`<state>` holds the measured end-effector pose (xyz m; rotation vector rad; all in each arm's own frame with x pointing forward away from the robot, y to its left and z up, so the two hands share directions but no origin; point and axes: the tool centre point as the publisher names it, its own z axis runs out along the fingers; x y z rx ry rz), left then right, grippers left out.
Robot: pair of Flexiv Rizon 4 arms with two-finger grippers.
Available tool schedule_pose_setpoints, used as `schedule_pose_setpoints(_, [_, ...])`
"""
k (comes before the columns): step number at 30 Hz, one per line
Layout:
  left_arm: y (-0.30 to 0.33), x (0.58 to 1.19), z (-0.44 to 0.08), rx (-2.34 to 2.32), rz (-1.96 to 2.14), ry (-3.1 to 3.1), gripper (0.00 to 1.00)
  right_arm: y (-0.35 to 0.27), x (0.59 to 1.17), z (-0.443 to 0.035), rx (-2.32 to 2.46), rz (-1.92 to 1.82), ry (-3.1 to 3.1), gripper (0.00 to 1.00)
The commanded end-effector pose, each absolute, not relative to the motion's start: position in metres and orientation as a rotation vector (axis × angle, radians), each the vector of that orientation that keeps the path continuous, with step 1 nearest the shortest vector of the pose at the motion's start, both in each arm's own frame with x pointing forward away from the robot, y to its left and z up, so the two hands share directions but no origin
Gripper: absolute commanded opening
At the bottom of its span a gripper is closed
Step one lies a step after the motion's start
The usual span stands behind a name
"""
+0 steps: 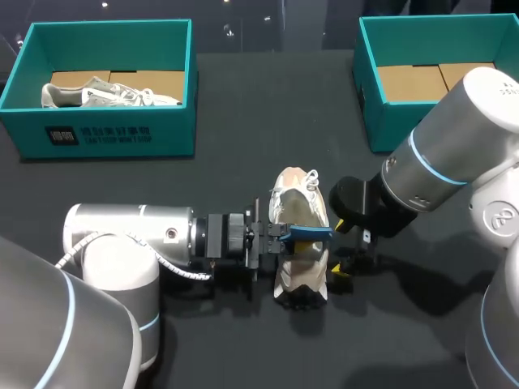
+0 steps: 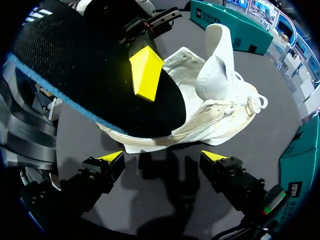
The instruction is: Take the shoe out of the shoebox, open the shoe tongue, remove and reinsert the insole, then place the shoe into the shoebox
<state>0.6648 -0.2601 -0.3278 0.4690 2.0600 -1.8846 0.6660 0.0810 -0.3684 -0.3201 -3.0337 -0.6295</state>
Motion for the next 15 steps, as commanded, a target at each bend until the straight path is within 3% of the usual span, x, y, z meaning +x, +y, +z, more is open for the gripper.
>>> schedule_pose_setpoints(1, [-0.2636, 0.6723, -0.3387, 0.466, -1.885, 2.065, 0.00, 0.0808, 0.6646, -0.3690, -0.321, -0.631, -3.037, 1.00])
schedule_pose_setpoints(12, [-0.2628, 0.6779, -0.3470, 0.485, -1.863, 2.073, 0.00, 0.0808, 0.6646, -0.3690, -0.321, -0.631, -3.037, 1.00])
schedule_pose_setpoints(13, [-0.2625, 0.6777, -0.3460, 0.483, -1.863, 2.071, 0.06, 0.0808, 0.6646, -0.3690, -0.321, -0.631, -3.037, 1.00])
schedule_pose_setpoints(14, [-0.2621, 0.6774, -0.3451, 0.481, -1.864, 2.069, 0.22, 0.0808, 0.6646, -0.3690, -0.321, -0.631, -3.037, 1.00])
schedule_pose_setpoints(15, [-0.2618, 0.6770, -0.3441, 0.479, -1.865, 2.068, 0.27, 0.0808, 0.6646, -0.3690, -0.321, -0.631, -3.037, 1.00])
